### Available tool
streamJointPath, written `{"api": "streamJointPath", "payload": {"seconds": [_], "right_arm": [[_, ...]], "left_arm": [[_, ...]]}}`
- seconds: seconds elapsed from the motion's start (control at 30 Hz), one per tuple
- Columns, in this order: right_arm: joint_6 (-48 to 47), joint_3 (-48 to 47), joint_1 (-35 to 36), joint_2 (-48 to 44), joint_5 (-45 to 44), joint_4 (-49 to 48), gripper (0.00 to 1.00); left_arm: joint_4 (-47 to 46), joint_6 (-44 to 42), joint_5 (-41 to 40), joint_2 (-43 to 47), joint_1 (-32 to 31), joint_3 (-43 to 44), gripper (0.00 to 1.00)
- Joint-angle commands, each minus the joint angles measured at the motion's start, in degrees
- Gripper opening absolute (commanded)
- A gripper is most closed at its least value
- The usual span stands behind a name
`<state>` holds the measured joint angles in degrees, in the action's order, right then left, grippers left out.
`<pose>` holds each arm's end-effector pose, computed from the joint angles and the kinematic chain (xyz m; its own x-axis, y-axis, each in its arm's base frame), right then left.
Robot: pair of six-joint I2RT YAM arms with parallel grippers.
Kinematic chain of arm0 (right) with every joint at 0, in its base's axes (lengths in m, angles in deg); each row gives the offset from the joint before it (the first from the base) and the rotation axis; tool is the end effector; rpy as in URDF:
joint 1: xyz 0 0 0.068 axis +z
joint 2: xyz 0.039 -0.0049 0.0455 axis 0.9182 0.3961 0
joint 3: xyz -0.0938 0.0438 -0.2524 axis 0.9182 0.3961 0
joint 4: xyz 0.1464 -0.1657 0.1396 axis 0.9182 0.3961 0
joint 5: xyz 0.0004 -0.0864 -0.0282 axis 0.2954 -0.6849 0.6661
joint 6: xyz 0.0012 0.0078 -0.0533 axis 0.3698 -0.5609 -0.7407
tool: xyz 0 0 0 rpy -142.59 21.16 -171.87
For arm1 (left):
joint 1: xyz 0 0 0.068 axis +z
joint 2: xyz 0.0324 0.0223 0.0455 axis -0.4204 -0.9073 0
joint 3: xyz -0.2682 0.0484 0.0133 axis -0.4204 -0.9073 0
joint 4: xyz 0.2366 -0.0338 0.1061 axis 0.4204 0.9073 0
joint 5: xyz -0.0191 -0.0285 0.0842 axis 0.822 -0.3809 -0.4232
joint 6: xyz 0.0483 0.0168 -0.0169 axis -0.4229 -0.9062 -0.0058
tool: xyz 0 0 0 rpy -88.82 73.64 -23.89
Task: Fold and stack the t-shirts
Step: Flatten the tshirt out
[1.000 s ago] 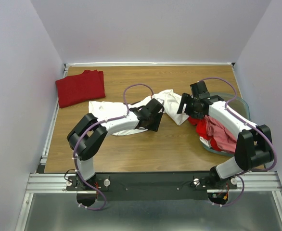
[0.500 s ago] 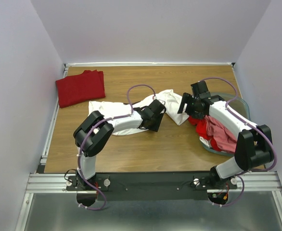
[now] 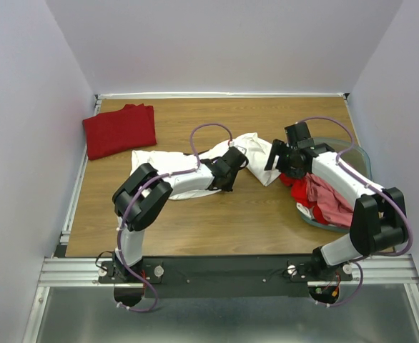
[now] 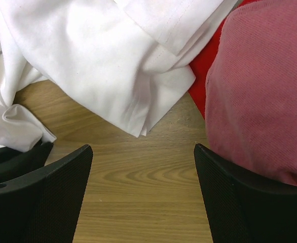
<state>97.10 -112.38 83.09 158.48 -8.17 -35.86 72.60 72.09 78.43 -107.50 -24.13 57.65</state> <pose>0.2908 0.0848 0.2287 -0.8361 0.3076 -0.4541 0.2058 0.9434 0.2600 0.2671 -0.2968 0.1626 -0.7752 0.2957 -0.5582 0.3956 0.9162 -0.0640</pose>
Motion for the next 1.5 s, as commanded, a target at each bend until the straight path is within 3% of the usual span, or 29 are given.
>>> {"api": "streamJointPath", "payload": {"seconds": [0.0, 0.1, 0.3, 0.53, 0.7, 0.8, 1.23, 1.47], "right_arm": [[0.58, 1.15, -0.34, -1.58, 1.08, -0.74, 0.88], [0.58, 1.32, -0.34, -1.58, 1.08, -0.83, 0.88], [-2.41, 0.8, -0.25, -0.53, 4.41, -0.74, 0.87], [-4.17, -1.75, 0.71, 0.52, 6.35, -1.53, 0.86], [-3.82, -2.89, 0.98, 4.83, 8.72, -3.98, 0.85], [-3.47, -3.77, 0.89, 9.21, 9.17, -5.66, 0.85], [-2.32, -18.34, 0.89, 18.36, 7.15, -6.81, 0.84], [-1.54, -23.11, 0.71, 25.57, 7.41, -6.72, 0.74]], "left_arm": [[0.33, -1.16, -2.07, -3.34, -0.14, 0.0, 0.17], [0.24, -1.25, -2.77, -3.52, -0.14, -0.53, 0.0], [2.79, 0.24, -5.58, 3.5, 2.75, -3.42, 0.0], [8.41, 0.95, -5.77, 27.02, 16.37, -6.16, 0.0], [10.7, -2.38, -2.34, 36.55, 30.24, -5.72, 0.0], [11.67, -3.79, -0.76, 39.37, 35.17, -4.84, 0.0], [13.42, -6.17, 2.32, 43.5, 40.38, -8.17, 0.0], [13.16, -4.59, 3.91, 45.44, 40.47, -9.85, 0.0]]}}
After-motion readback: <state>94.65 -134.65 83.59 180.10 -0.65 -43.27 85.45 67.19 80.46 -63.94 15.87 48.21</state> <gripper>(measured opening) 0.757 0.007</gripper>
